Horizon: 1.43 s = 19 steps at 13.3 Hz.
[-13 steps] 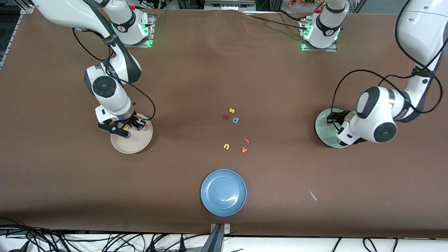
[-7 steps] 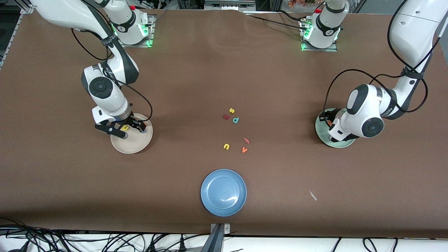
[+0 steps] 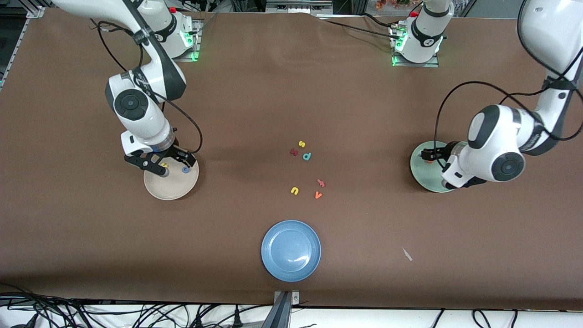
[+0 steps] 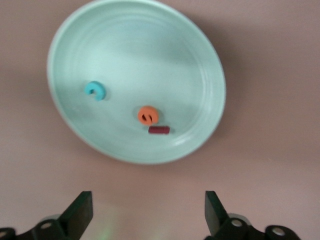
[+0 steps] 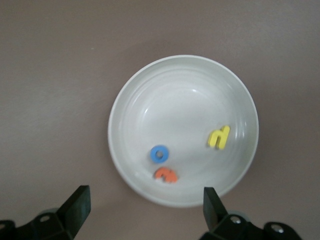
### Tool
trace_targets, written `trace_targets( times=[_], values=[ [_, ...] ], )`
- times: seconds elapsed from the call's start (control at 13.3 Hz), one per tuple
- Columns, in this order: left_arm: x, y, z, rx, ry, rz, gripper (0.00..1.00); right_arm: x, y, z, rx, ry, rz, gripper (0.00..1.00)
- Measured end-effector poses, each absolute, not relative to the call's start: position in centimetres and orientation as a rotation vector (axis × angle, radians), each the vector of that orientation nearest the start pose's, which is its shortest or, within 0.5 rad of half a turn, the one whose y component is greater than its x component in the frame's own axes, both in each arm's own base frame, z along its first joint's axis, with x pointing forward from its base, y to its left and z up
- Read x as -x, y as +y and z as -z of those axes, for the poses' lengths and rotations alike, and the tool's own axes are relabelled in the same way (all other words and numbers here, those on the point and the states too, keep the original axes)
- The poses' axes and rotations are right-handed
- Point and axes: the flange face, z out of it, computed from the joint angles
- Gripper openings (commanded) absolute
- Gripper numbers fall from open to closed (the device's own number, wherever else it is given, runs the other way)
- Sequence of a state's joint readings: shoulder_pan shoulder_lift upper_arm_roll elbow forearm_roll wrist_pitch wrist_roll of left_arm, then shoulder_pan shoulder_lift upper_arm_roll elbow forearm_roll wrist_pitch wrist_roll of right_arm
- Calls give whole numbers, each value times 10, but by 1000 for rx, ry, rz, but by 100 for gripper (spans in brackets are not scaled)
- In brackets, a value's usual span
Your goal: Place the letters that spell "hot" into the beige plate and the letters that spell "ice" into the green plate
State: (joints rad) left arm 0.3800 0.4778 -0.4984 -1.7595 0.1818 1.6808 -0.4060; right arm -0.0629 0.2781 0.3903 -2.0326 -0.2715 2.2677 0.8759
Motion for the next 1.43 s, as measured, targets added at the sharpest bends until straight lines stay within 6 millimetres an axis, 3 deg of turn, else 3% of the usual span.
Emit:
trace_targets(
  times=[0.15, 0.45, 0.6, 0.75, 0.98, 1.13, 1.43],
  values=[
    [-604, -38, -343, 2953, -303, -741, 100, -564, 187, -358, 3162, 664, 28, 100],
    [-626, -33, -429, 2994, -284, -660, 100, -559, 189, -433, 3125, 629, -73, 100],
    [-636, -35, -465, 3041, -239, -557, 100, -562, 175, -472, 3128, 587, -113, 100],
    [-643, -43, -498, 3048, -216, -470, 100, -568, 149, -501, 3126, 531, -134, 100],
    [-648, -55, -526, 3068, -202, -408, 100, -571, 89, -536, 3082, 434, -172, 100],
    [-650, -52, -539, 3098, -186, -377, 98, -571, 57, -556, 3081, 360, -183, 100],
    [-651, -34, -553, 3112, -14, -334, 97, -566, 41, -593, 3089, 193, -184, 100]
  ],
)
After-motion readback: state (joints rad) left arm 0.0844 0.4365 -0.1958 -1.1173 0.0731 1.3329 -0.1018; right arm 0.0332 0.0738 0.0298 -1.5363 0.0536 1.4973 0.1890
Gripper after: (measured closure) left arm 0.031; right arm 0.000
